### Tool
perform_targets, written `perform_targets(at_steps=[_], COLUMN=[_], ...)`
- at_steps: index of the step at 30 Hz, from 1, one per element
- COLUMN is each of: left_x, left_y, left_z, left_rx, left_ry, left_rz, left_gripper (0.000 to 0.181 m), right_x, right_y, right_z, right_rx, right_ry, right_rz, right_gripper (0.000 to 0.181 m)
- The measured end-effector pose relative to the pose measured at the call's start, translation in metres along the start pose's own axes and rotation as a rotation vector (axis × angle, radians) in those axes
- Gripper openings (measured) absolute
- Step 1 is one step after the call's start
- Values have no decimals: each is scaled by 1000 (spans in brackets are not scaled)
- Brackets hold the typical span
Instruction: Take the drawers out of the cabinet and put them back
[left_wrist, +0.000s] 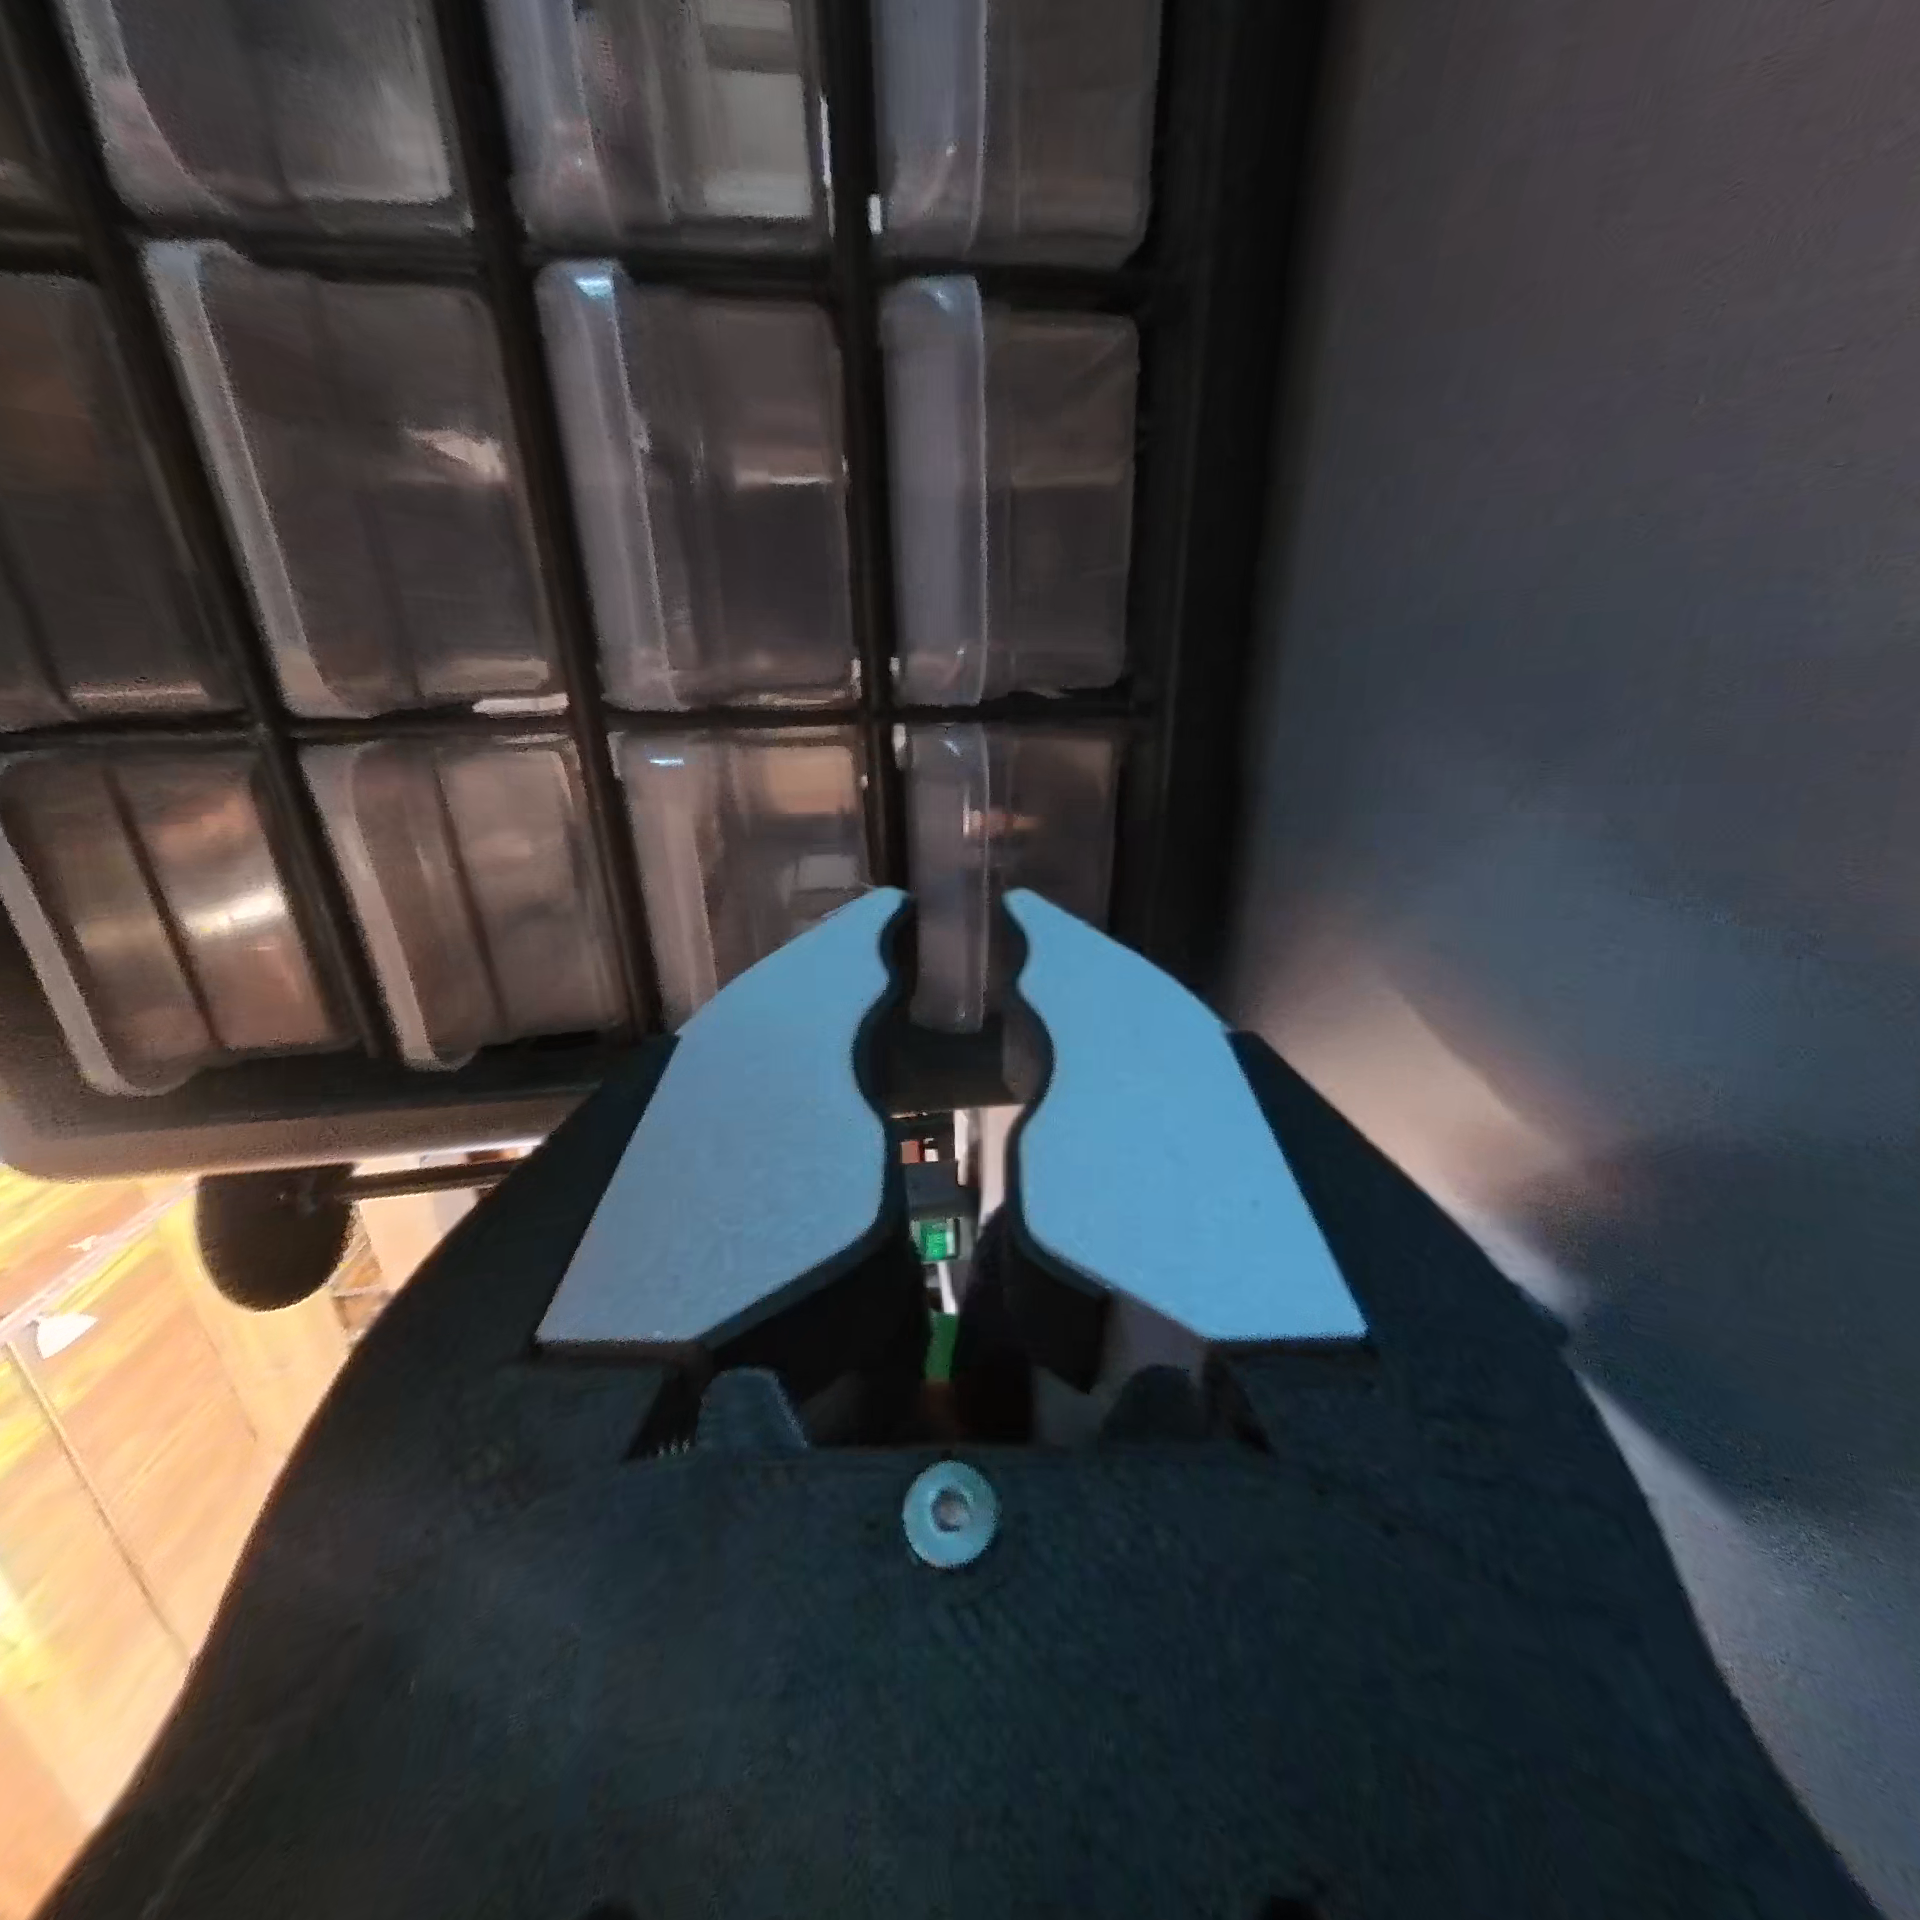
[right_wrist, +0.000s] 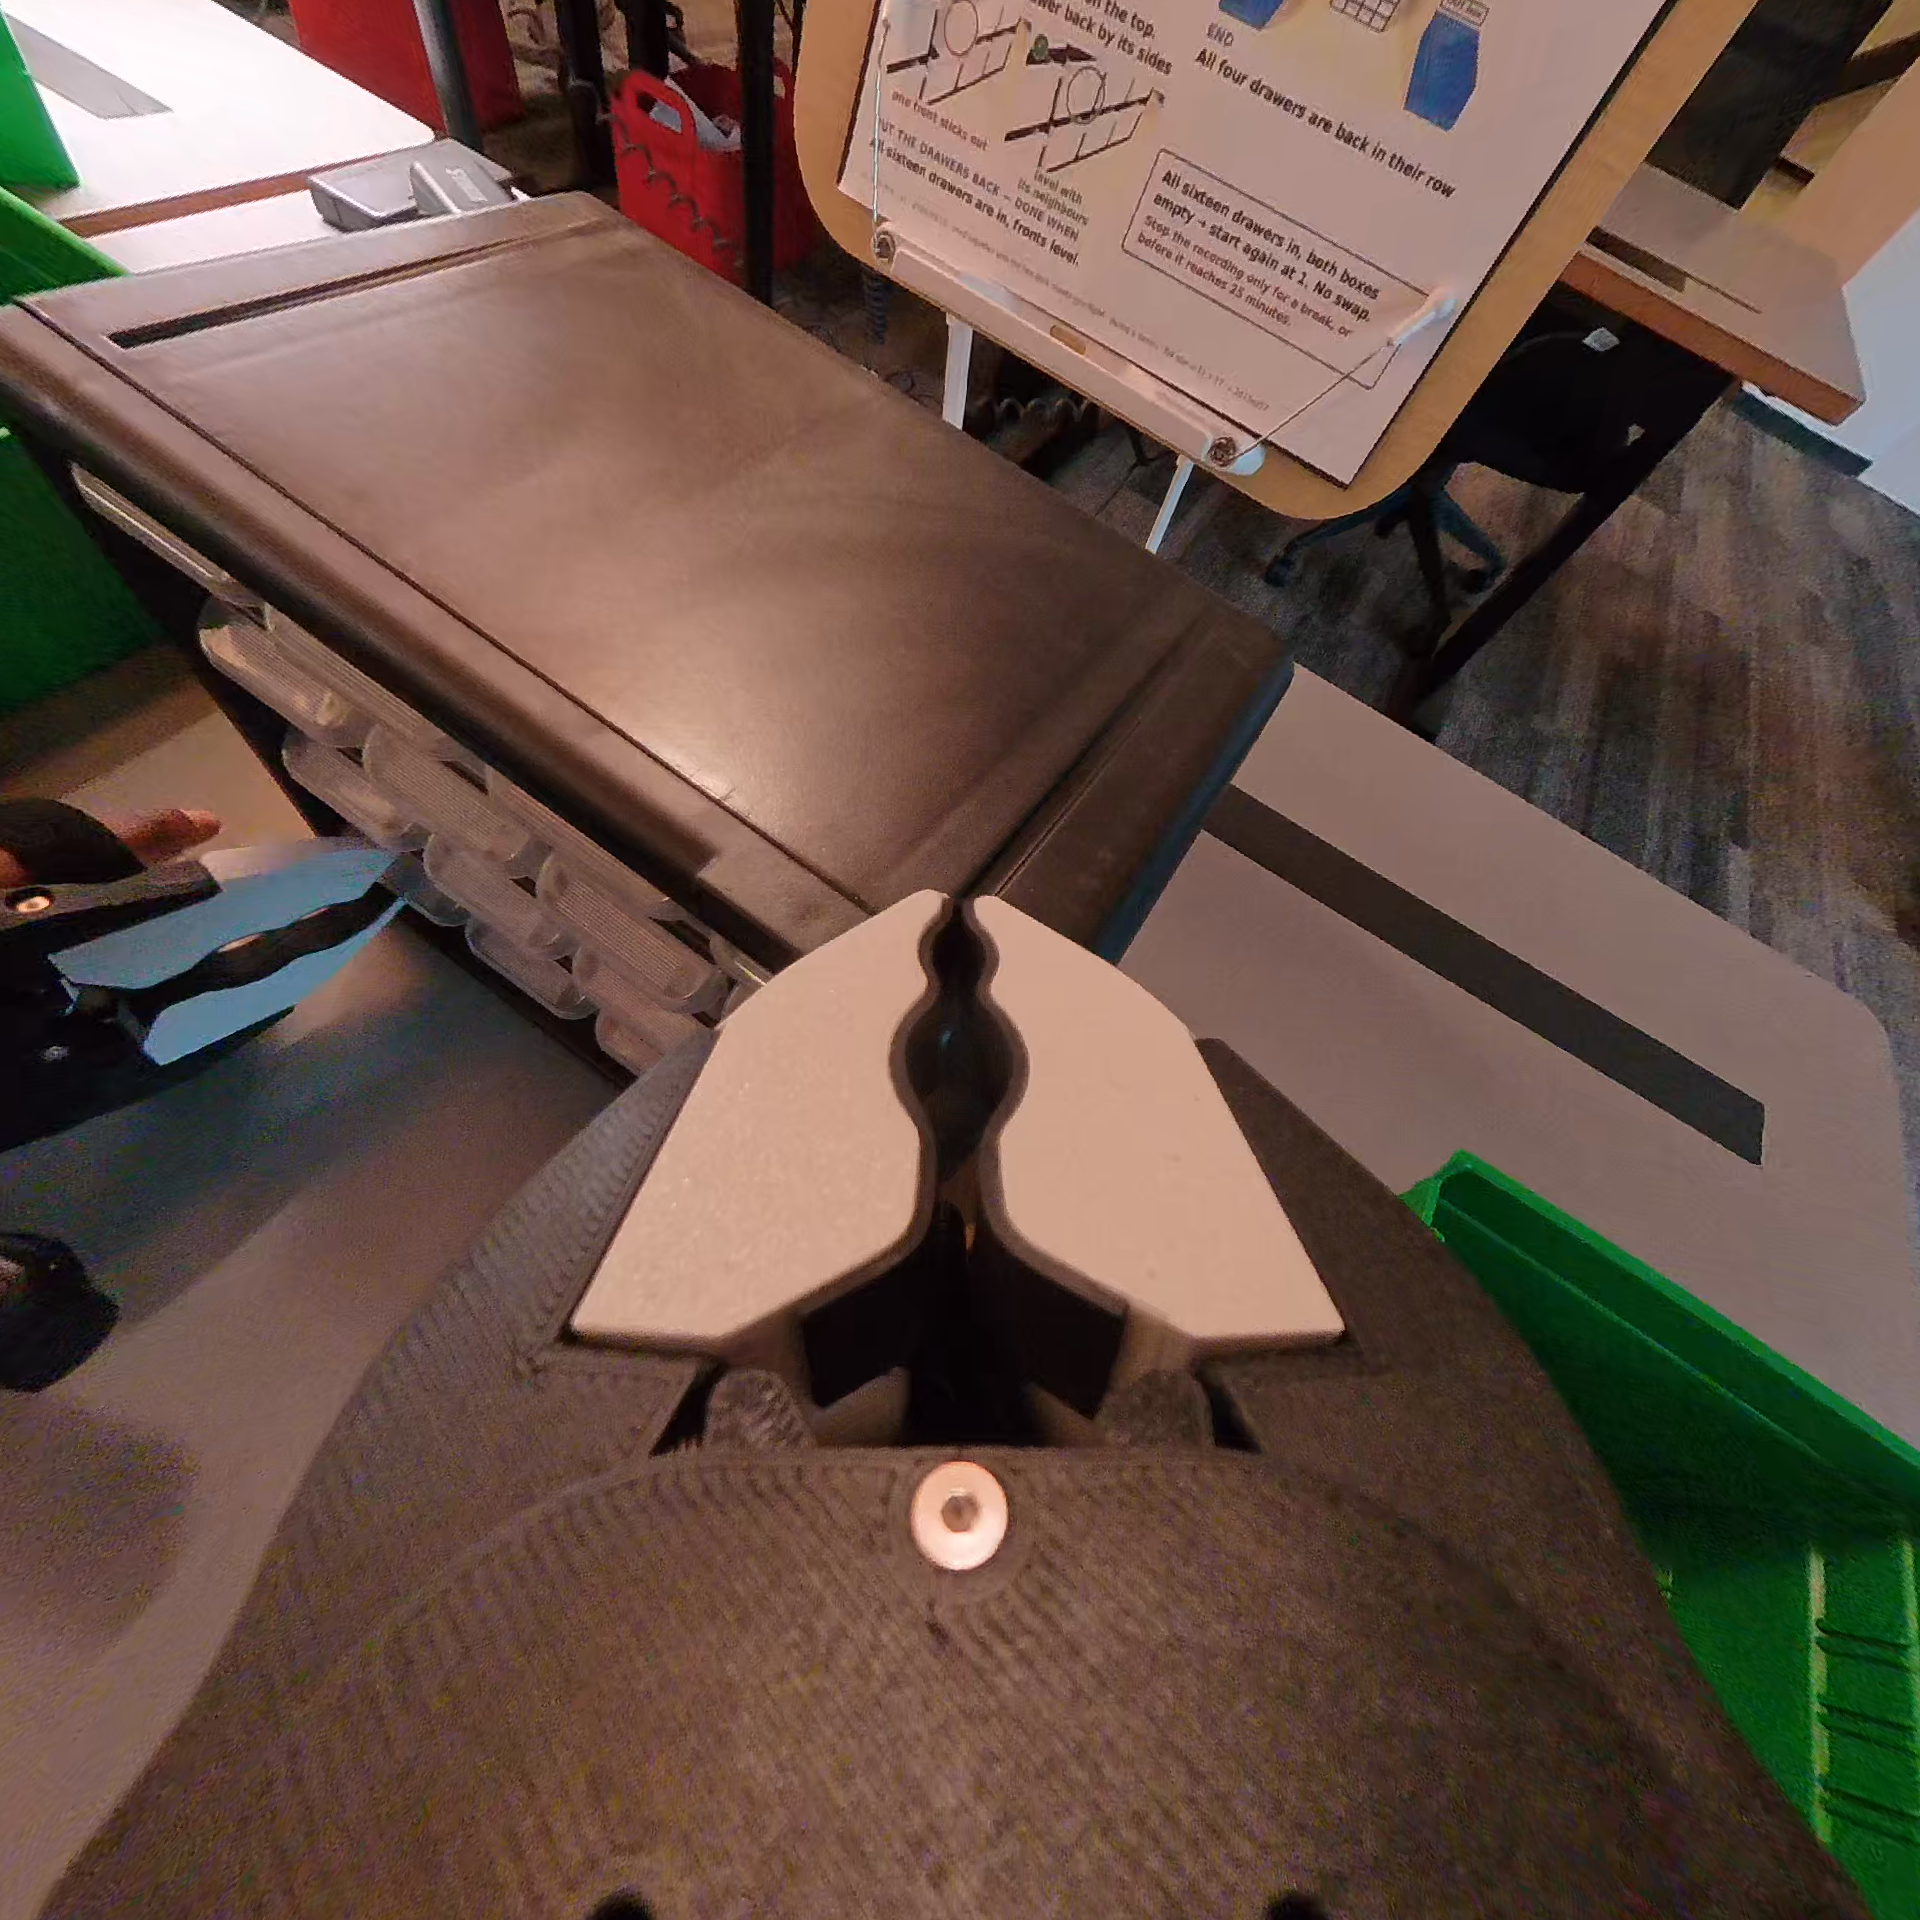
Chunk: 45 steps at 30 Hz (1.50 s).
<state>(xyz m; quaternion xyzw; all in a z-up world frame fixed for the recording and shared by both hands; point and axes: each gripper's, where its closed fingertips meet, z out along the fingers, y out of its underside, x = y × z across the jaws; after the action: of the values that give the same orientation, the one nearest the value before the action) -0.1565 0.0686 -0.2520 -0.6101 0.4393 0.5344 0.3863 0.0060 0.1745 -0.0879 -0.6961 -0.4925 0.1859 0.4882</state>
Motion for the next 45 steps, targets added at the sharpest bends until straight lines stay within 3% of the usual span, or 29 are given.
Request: perform_targets(at_steps=[1,6,12,14,17,22,24,25,27,39,45], left_x=[-1,2,11,13,15,15,20,23,24,38,36], left_y=[0,-4,-14,-15,-13,-8,-7,-6,-5,-12,-14], left_z=[-1,-14,-53,-58,-50,-26,-21,-20,-21,-90,-105], left_rx=[0,4,21,23,-12,-62,-74,-78,-82,-101,-141], left_ry=[-1,25,113,139,144,121,133,143,148,314,418], left_rz=[3,17,-38,-87,-70,12,38,46,44,-57,-67], left_gripper=[11,11,13,52,77,73,59,43,41,37,35], right_x=[0,0,0,0,0,0,0,0,0,0,0], right_y=[0,0,0,0,0,0,0,0,0,0,0], right_z=[0,0,0,0,0,0,0,0,0,0,0], right_rx=[1,-3,-16,-15,-14,-17,-15,-13,-10,-11,-21], right_ry=[2,6,12,16,23,19,15,15,16,29,30], right_rz=[0,-7,-18,-20,-22,-26,-25,-26,-28,-44,-51], right_gripper=[1,1,1,1,1,1,1,1,1,1,1])
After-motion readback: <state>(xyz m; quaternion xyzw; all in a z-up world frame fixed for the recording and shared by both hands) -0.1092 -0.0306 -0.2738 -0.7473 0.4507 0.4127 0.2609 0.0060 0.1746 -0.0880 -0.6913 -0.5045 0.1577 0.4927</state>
